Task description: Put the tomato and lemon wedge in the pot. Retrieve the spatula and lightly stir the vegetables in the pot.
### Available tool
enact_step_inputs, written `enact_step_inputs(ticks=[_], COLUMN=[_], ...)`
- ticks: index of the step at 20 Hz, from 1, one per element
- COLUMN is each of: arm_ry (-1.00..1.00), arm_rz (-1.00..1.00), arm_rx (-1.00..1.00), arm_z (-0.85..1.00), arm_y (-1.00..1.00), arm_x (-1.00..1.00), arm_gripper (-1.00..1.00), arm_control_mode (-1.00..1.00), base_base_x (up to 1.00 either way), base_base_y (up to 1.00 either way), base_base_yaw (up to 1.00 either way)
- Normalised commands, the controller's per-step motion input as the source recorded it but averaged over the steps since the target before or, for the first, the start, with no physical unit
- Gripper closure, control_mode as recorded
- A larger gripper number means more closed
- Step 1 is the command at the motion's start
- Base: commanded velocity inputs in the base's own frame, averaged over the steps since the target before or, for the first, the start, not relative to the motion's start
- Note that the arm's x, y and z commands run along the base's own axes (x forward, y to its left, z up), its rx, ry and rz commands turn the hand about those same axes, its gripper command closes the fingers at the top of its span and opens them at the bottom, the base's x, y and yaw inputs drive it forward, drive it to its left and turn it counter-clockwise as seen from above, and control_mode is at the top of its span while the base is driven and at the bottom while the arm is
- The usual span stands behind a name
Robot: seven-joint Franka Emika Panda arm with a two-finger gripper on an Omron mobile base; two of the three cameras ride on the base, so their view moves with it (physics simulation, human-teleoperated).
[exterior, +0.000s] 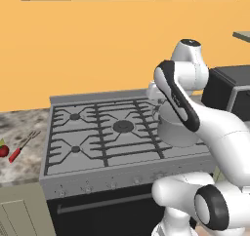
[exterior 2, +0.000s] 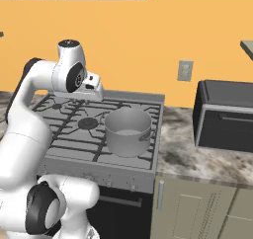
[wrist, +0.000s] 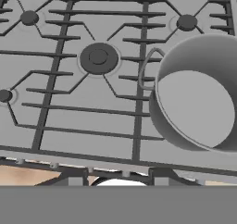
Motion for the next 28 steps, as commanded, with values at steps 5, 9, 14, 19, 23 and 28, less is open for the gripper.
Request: enact_step_inputs(ticks=[5, 9, 14, 19, 23, 28], arm_ry=[-0.13, -0.18, 0.0, -0.01, -0.08, -0.01], arm_rz=[0.0, 0.0, 0.0, 0.0, 0.0, 0.0], arm_rx=[-0.03, -0.02, 0.0, 0.0, 0.0, 0.0], arm_z=[-0.05, -0.02, 0.0, 0.0, 0.0, 0.0], arm_y=[0.35, 0.44, 0.02, 0.14, 0.05, 0.0], arm_x=[-0.09, -0.36, -0.81, -0.45, -0.45, -0.06], arm_gripper=[-1.0, -1.0, -1.0, -1.0, -1.0, -1.0], arm_control_mode=[-1.0, -1.0, -1.0, -1.0, -1.0, -1.0], base_base_x=[0.0, 0.0, 0.0, 0.0, 0.0, 0.0], base_base_y=[0.0, 0.0, 0.0, 0.0, 0.0, 0.0], base_base_yaw=[0.0, 0.0, 0.0, 0.0, 0.0, 0.0])
